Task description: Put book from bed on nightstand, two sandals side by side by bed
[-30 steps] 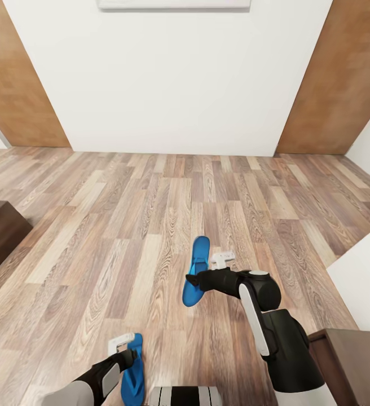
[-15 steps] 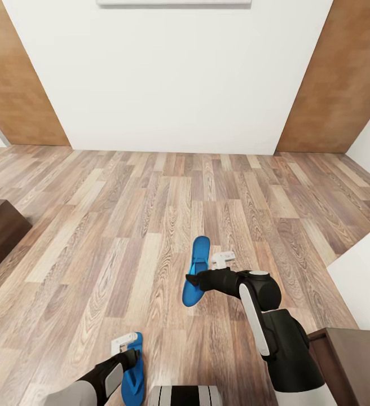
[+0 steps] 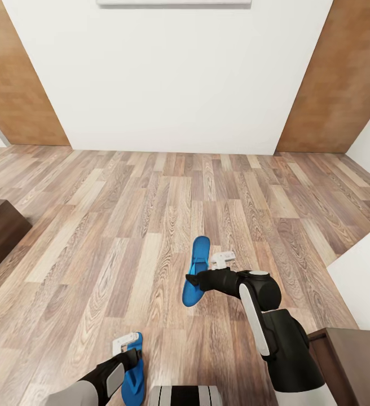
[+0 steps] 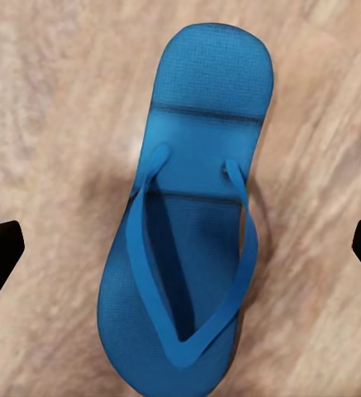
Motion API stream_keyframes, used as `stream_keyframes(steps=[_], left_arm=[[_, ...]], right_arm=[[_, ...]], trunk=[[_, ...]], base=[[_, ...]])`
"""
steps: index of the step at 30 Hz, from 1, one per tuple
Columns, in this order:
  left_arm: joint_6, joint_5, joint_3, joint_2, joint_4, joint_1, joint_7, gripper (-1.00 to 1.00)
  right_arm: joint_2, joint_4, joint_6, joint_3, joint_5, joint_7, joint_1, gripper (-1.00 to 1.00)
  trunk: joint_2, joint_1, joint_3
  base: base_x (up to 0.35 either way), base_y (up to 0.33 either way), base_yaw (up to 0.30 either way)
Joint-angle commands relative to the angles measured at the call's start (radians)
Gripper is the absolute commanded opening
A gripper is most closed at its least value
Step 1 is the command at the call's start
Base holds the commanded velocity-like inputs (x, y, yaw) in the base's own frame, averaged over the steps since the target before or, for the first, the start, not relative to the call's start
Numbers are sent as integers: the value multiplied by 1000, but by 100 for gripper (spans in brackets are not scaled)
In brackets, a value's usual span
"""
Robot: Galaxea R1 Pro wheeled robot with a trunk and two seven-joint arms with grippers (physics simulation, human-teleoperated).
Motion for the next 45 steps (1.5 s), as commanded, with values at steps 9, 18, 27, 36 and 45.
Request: stream_keyframes(steps=[9, 18, 27, 36, 45], left_arm=[[0, -10, 5, 1, -1, -14, 2, 100], [0, -10, 4, 3, -1, -25, 2, 100], [-1, -10, 4, 3, -1, -26, 2, 100], [-2, -10, 4, 3, -1, -27, 2, 100], [-2, -10, 4, 4, -1, -27, 2, 100]], right_arm=[[0, -1, 5, 0, -3, -1, -1, -100], [-1, -1, 5, -1, -3, -1, 0, -100], [-1, -1, 5, -2, -3, -1, -1, -100], [-1, -1, 5, -2, -3, -1, 1, -100], [-1, -1, 5, -1, -3, -1, 2, -100]], trunk=[[-1, 2, -20], [-2, 3, -24], [-2, 3, -28], [-3, 5, -43], [-3, 5, -43]], base=[[0, 0, 0], [0, 0, 0], [0, 0, 0], [0, 0, 0], [0, 0, 0]])
